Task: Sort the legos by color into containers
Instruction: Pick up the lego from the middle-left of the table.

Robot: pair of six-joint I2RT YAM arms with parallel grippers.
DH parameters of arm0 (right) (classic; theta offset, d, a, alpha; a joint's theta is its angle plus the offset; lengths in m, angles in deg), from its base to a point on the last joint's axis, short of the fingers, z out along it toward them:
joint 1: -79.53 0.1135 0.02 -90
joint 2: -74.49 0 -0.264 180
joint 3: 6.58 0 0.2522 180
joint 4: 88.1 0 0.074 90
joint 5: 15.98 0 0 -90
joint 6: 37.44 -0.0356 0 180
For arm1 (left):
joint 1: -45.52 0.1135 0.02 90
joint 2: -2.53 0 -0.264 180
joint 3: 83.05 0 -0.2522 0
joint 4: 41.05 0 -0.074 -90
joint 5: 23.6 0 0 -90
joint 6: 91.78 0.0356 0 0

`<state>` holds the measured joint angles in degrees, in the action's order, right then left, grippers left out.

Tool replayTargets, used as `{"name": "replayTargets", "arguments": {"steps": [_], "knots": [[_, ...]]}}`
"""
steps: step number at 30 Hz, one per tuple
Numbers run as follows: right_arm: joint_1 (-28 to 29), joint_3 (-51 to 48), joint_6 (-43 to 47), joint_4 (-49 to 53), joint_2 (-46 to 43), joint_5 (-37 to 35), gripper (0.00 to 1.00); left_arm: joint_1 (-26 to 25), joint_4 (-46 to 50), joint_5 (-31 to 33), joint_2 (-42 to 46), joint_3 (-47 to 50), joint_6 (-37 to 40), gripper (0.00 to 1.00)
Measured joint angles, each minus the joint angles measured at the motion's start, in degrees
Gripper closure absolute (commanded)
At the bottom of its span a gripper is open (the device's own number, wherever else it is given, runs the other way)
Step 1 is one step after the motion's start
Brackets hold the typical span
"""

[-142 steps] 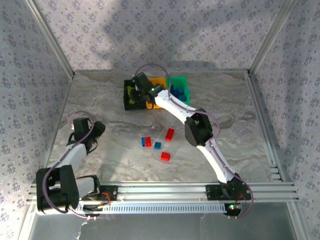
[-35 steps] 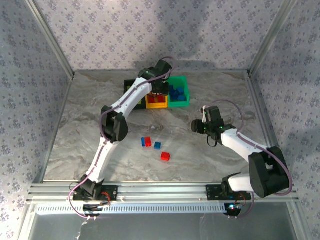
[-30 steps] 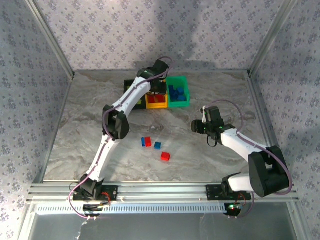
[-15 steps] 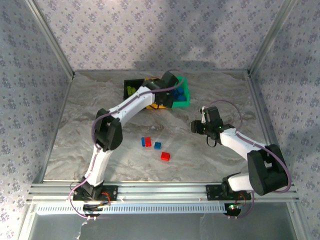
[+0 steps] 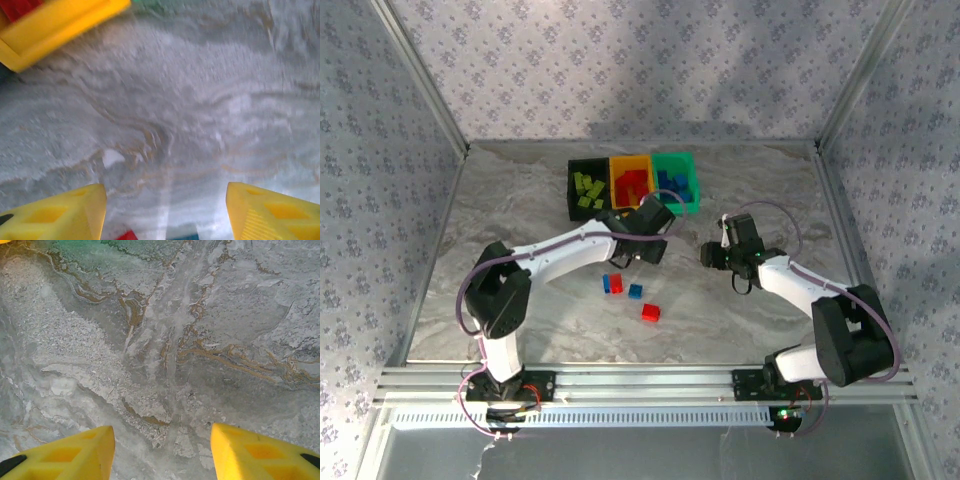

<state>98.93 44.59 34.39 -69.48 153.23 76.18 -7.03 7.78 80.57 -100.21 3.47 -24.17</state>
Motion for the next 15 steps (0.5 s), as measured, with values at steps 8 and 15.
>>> {"name": "replayTargets", "arguments": {"steps": [8,15], "knots": [[0.66,0.15,0.02,0.0,1.57,-0.22,0.45,-6.64,-5.27,-0.07,5.05,10.97,-2.89,0.36],[1.05,0.72,0.02,-0.07,2.45,-0.44,0.45,-15.39,-4.42,3.28,5.73,11.63,-5.22,0.36]]}}
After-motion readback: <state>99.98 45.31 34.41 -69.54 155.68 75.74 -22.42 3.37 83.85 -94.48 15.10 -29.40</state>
